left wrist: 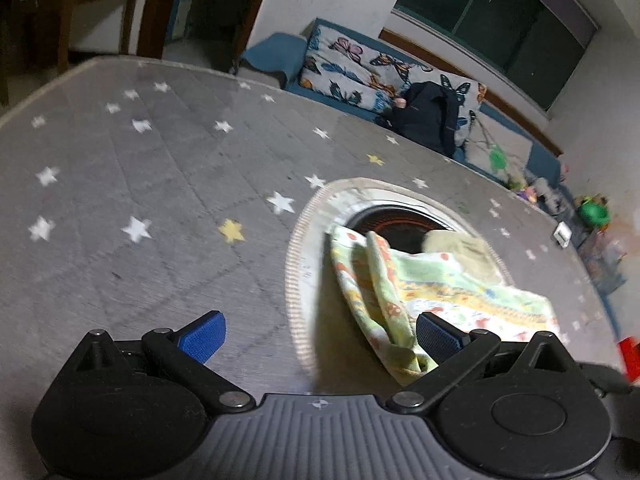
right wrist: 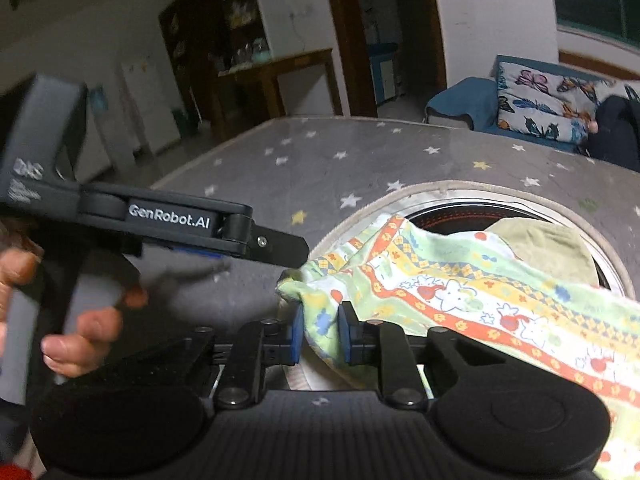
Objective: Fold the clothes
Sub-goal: 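Grasp the striped towel edge with the right tool and lift it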
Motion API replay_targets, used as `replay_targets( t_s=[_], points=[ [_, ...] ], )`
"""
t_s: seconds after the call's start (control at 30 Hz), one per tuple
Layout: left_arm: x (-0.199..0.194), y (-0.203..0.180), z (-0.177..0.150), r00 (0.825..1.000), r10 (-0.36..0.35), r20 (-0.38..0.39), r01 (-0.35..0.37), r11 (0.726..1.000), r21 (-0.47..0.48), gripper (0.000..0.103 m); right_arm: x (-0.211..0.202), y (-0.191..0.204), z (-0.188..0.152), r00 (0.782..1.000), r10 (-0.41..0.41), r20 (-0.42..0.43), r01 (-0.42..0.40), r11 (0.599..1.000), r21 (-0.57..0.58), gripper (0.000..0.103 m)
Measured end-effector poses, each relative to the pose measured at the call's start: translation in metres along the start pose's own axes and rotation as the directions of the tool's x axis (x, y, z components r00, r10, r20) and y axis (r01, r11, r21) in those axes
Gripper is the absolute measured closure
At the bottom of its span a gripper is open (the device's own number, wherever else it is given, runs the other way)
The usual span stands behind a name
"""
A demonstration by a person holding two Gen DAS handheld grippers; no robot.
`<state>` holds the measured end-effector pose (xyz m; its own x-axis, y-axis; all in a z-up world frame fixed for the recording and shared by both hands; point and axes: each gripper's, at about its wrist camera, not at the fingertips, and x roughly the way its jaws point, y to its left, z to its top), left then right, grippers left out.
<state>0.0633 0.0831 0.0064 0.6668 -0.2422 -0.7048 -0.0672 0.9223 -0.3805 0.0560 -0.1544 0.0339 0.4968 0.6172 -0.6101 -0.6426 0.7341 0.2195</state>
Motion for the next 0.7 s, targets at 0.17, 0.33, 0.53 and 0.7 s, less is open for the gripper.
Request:
replay_targets(
  t_s=[0.17, 0.33, 0.53, 0.7],
  points=[
    [0.005, -0.012, 0.007, 0.996, -0.084, -0.019, 0.084, 0.996, -0.012, 0.0, -0.009, -0.004, 0.005, 0.999, 0.013, 0.031, -0.014, 0.999, 0.03, 0.087],
    [0.018, -0.03, 0.01, 0.99, -0.127, -0.055, 0.128, 0.992, 0.015, 0.0, -0.017, -0.007, 0.009, 0.999, 0.022, 0.049, -0.023, 0.999, 0.038, 0.089],
    [0.037, -0.037, 0.007, 0.978, -0.182, -0.103, 0.182, 0.983, -0.007, 0.02, -0.03, -0.006, 0.013, 0.996, 0.042, 0.081, -0.045, 0.998, 0.032, 0.096],
    [0.042, -0.04, 0.002, 0.986, -0.136, -0.097, 0.139, 0.99, 0.025, 0.023, -0.034, -0.013, 0.008, 0.998, 0.029, 0.062, -0.031, 0.999, 0.035, 0.096]
  ],
)
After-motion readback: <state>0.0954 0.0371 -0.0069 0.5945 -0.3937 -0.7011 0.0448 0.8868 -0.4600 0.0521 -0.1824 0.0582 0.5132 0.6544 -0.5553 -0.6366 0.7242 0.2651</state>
